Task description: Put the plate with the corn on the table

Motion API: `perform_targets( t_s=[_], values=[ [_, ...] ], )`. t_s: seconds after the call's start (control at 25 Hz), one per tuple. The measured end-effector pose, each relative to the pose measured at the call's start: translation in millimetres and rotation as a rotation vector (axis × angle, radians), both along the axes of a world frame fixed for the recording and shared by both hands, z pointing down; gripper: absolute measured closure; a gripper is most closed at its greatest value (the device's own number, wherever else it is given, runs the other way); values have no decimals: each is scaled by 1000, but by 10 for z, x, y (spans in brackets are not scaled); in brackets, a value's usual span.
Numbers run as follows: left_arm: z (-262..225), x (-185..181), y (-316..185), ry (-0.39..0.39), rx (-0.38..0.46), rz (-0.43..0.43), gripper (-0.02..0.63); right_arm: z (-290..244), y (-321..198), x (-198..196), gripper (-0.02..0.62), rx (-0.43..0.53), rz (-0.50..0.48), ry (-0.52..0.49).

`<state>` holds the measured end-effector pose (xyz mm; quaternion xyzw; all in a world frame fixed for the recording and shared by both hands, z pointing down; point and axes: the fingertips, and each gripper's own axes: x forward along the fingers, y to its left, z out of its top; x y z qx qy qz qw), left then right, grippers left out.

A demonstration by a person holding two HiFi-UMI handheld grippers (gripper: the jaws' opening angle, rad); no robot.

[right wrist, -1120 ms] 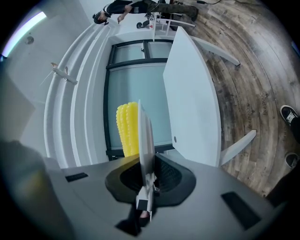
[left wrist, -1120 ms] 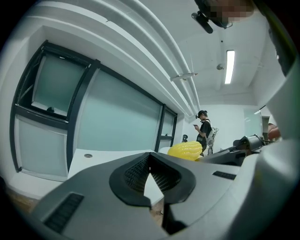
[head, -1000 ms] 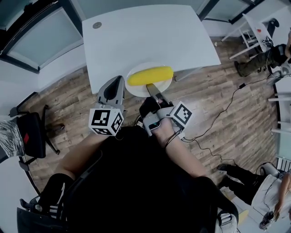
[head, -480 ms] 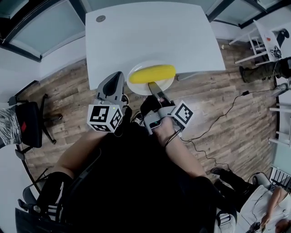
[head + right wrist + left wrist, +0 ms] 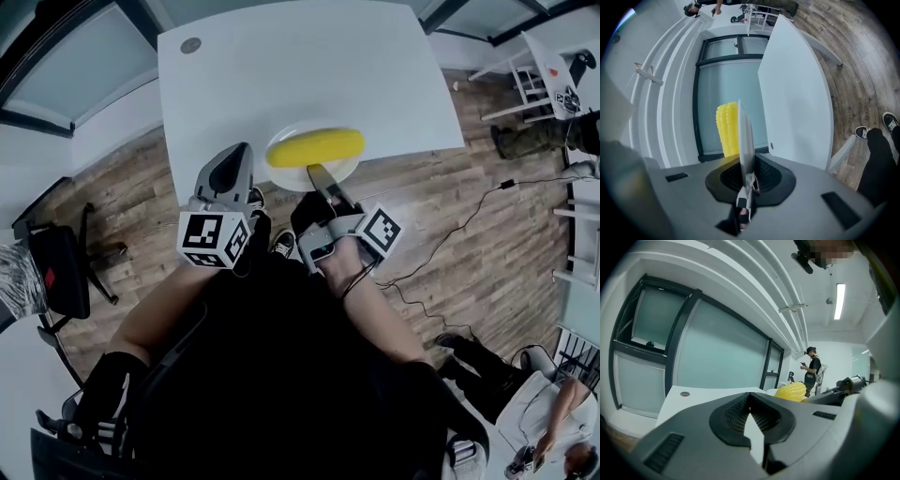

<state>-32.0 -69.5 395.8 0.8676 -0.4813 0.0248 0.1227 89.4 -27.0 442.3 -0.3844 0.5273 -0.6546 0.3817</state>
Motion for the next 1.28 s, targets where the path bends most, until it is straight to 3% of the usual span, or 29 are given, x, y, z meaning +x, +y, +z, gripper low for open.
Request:
perform_targets(
  t_s=[0.28,0.56,0.84,1.16,1.28],
  values=[
    [75,-10,-554,11,-23,11,603,10,-411,63,561,-11,39,10],
    [106,-13,-1519,40,-41,50,603,39,-1324,-4,561,-54,63,46],
    [137,8,-1481,34,-27,60,603,39,-1342,2,561,-48,63,55],
    [180,-74,-1315,5,-23,-9,603,115,-1342,-18,561,-40,-11,42],
    [271,-79,-1492,-9,-29,-37,603,288,-1568,-14,561,-61,-57,55]
  ],
)
